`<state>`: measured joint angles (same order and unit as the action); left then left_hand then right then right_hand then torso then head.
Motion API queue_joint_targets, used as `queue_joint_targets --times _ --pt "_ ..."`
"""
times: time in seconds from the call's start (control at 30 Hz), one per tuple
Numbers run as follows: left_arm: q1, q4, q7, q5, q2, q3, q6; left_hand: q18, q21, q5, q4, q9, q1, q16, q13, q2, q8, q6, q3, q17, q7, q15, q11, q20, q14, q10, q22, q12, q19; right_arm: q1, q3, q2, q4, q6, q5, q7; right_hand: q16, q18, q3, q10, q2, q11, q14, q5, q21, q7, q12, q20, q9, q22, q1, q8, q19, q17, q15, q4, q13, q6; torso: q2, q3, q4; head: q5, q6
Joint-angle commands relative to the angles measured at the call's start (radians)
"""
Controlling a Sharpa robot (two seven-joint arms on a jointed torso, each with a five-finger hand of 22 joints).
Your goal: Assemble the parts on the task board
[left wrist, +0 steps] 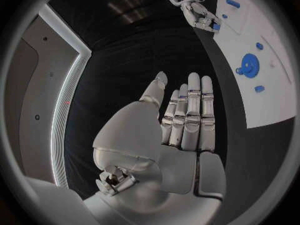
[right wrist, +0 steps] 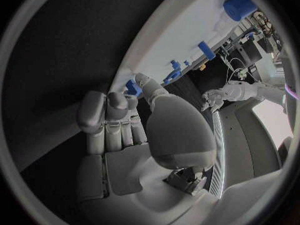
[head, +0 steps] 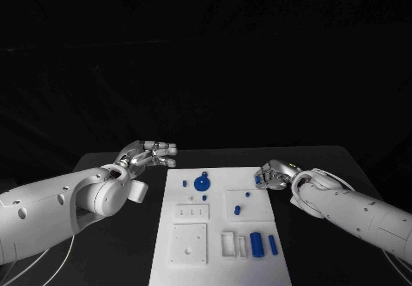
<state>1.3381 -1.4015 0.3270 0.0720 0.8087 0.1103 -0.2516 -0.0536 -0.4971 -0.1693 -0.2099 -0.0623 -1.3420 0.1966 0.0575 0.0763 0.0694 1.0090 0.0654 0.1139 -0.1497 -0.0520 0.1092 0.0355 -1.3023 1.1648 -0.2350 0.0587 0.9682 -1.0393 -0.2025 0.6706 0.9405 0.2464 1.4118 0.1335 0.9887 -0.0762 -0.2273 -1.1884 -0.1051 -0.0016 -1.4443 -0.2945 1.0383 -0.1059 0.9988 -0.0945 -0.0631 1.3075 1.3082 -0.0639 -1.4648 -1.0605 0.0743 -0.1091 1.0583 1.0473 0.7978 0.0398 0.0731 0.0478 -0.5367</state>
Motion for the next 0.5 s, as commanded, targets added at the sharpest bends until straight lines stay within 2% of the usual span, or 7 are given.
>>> queue_joint_targets --times 0.03,0.27,0.5 --pt "0.000 -0.002 0.008 0.003 -0.001 -0.001 0.018 -0.001 -0.006 0.001 -0.005 -0.002 -0.002 0.002 0.001 0.003 -0.003 -0.005 0.000 -0.001 0.003 -0.002 0.000 0.000 0.008 -0.008 0.001 0.001 -0.006 0.001 0.000 -0.003 -0.001 -0.001 -0.004 0.010 0.004 0.006 -0.016 -0.003 0.006 0.000 -0.002 0.026 0.007 0.002 0.007 0.005 0.001 0.136 -0.009 0.002 -0.016 -0.002 -0.002 0.000 0.003 0.019 0.000 0.0005 -0.0003 0.001 -0.001" --pt "0.000 -0.001 0.007 0.003 -0.001 -0.001 0.019 -0.001 -0.006 0.002 -0.004 -0.002 -0.002 0.002 0.001 0.004 -0.003 -0.006 0.001 -0.001 0.003 -0.002 0.000 0.000 0.008 -0.009 0.002 0.001 -0.006 0.002 0.000 -0.004 -0.003 0.007 -0.003 0.009 0.004 0.007 -0.083 -0.004 0.005 -0.002 -0.003 0.075 0.010 0.009 0.011 0.002 0.000 0.136 -0.016 0.002 -0.016 -0.003 0.000 -0.004 0.006 0.062 -0.001 0.0007 0.0003 0.003 -0.002" --pt "0.000 -0.001 0.004 0.005 -0.001 -0.001 0.019 -0.001 -0.006 0.002 -0.004 -0.002 -0.002 0.002 0.001 0.004 -0.003 -0.006 0.001 -0.001 0.003 -0.002 0.000 0.000 0.008 -0.009 0.002 0.001 -0.006 0.002 0.000 -0.004 -0.005 0.050 -0.003 0.006 0.010 0.010 -0.144 -0.011 0.024 -0.014 -0.005 0.133 0.016 0.028 0.016 -0.005 -0.006 0.137 -0.011 0.000 -0.017 -0.010 0.009 -0.008 0.011 0.130 -0.001 0.0012 0.0000 0.003 -0.003"
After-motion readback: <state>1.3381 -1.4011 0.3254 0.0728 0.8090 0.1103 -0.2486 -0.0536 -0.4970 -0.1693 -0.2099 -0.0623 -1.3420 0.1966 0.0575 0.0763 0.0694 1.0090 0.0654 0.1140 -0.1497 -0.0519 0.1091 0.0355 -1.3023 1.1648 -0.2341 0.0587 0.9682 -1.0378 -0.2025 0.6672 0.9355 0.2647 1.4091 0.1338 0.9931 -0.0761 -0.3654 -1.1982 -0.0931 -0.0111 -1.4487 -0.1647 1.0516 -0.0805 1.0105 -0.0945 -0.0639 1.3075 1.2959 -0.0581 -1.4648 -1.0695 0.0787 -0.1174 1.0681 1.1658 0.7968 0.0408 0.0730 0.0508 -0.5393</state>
